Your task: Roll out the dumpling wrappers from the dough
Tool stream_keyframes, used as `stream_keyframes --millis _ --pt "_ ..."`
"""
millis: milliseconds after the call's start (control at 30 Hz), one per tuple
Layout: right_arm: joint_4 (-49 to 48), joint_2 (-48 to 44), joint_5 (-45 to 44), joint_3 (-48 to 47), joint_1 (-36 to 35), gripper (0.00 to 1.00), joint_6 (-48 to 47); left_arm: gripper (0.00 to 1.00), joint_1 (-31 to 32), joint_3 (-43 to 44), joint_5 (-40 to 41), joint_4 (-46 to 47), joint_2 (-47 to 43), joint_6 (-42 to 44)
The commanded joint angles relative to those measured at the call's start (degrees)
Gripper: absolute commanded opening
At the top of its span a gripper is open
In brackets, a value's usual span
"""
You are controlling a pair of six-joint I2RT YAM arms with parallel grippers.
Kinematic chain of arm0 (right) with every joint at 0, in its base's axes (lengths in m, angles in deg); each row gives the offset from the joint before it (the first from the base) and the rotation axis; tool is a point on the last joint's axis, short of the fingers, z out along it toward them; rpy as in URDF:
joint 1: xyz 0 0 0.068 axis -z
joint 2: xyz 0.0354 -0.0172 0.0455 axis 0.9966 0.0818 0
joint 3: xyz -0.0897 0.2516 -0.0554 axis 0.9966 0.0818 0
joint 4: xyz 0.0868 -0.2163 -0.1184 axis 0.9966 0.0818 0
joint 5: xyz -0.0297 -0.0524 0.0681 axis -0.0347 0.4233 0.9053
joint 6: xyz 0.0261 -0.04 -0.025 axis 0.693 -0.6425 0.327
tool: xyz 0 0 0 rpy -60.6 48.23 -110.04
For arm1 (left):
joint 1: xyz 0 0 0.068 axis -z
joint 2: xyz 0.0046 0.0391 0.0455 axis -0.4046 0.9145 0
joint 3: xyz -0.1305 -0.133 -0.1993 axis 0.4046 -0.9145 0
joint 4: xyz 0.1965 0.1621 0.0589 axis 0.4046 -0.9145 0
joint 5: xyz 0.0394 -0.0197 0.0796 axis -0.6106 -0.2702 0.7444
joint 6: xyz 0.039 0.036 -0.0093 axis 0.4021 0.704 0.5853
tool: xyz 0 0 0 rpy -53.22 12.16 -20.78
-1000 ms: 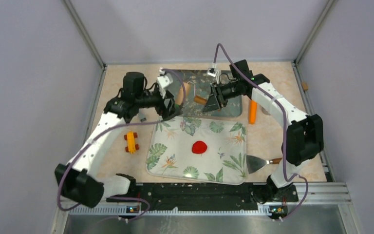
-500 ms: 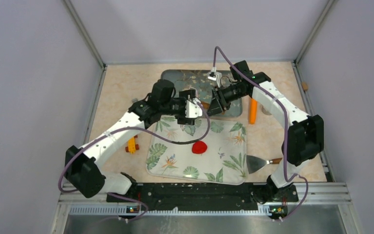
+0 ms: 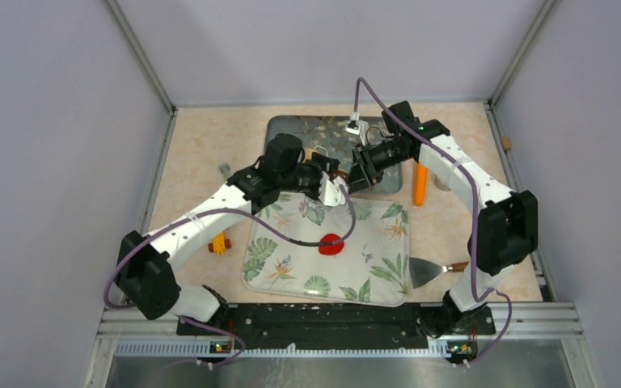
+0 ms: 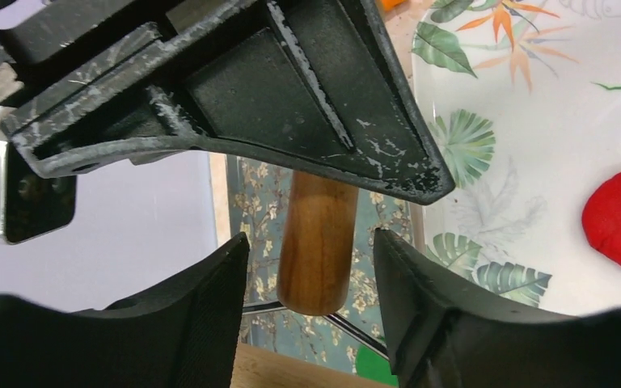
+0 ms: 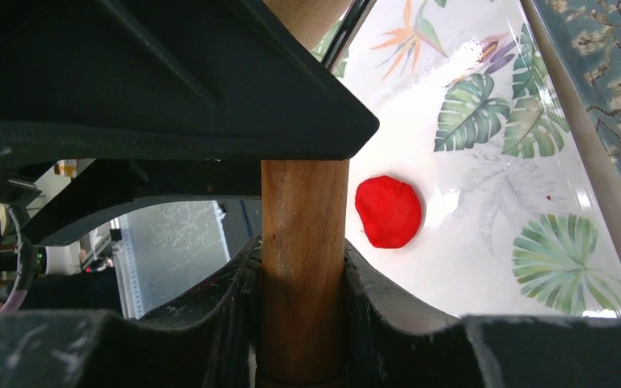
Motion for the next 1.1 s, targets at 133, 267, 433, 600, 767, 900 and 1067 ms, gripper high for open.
stream_keyframes --millis 133,267,433,600,767,900,1067 --pt "-3.3 -2.5 4.2 -1.1 0.2 0.0 0.2 0.46 0.1 4.2 -3.5 -3.1 3.3 6.5" --pt "-3.8 -3.2 3.7 -0.8 0.8 0.0 0.7 0.21 0.2 5.0 -3.0 -4.1 5.9 5.7" --pt "-15.4 -9.3 -3.4 4.4 6.0 0.53 15.3 0.0 0.2 2.8 -0.2 2.6 4.9 -8.8" --pt "-26.8 -16.8 -8.1 12.1 8.7 0.86 27.9 0.0 0.2 0.6 -0.2 6.5 3.0 -23.5" --pt "-25.5 -14.5 -5.7 13.4 8.2 0.82 28.9 0.0 0.4 0.2 -0.4 8.2 3.1 -29.7" --pt "-25.8 -14.0 -6.6 15.2 8.1 0.78 28.7 0.0 0.6 0.6 -0.1 10.0 3.5 -32.5" --pt "-27.1 -12.8 -6.8 16.0 7.1 0.71 28.7 0.0 1.0 0.9 -0.6 10.8 3.6 -33.3"
